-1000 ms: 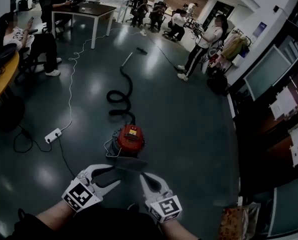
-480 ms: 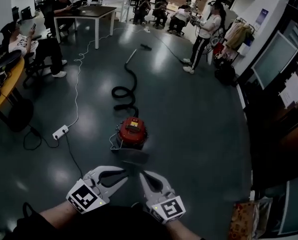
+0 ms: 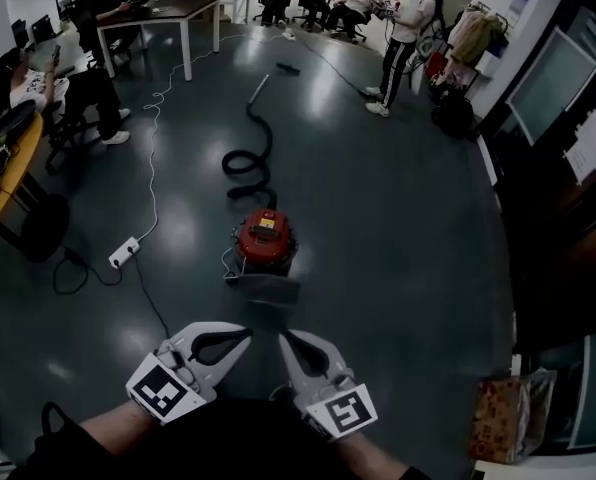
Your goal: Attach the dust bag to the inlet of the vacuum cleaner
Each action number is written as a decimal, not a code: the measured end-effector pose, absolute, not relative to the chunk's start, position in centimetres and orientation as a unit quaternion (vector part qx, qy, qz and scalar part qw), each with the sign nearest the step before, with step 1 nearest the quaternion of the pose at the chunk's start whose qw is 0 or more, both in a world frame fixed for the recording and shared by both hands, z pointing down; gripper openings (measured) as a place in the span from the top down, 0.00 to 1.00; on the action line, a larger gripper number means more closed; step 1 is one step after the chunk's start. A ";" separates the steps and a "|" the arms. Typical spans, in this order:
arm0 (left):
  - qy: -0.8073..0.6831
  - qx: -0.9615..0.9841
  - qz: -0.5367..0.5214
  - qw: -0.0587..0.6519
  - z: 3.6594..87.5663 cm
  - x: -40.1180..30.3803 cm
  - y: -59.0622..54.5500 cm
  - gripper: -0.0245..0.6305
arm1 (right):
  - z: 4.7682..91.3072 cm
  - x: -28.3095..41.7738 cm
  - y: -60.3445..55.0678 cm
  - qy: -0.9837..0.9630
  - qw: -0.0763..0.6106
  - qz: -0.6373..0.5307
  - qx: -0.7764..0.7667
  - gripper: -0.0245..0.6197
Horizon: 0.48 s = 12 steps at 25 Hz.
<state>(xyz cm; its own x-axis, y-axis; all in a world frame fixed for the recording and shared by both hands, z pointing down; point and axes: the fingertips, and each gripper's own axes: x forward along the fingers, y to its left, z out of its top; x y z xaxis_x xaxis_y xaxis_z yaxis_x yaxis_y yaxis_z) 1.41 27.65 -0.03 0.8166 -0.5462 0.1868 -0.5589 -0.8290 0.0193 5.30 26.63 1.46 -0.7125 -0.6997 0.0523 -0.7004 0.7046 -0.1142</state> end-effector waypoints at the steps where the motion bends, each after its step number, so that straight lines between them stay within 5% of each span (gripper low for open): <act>1: -0.288 0.953 0.087 0.038 0.1 1.5 27.9 0.96 | 1.3 5.0 26.9 -0.923 0.000 0.067 0.378 0.96; 12: -0.276 0.956 0.090 0.046 0.9 0.9 28.9 0.96 | 1.3 3.5 27.7 -0.926 0.000 0.069 0.372 0.96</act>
<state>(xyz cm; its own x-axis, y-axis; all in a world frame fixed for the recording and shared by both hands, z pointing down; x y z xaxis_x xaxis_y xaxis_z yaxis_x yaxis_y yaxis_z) 0.88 28.87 0.87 0.8320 -0.5185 0.1975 -0.5351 -0.8439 0.0390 3.50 27.71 1.28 -0.7229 -0.6890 0.0513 -0.6890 0.7134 -0.1278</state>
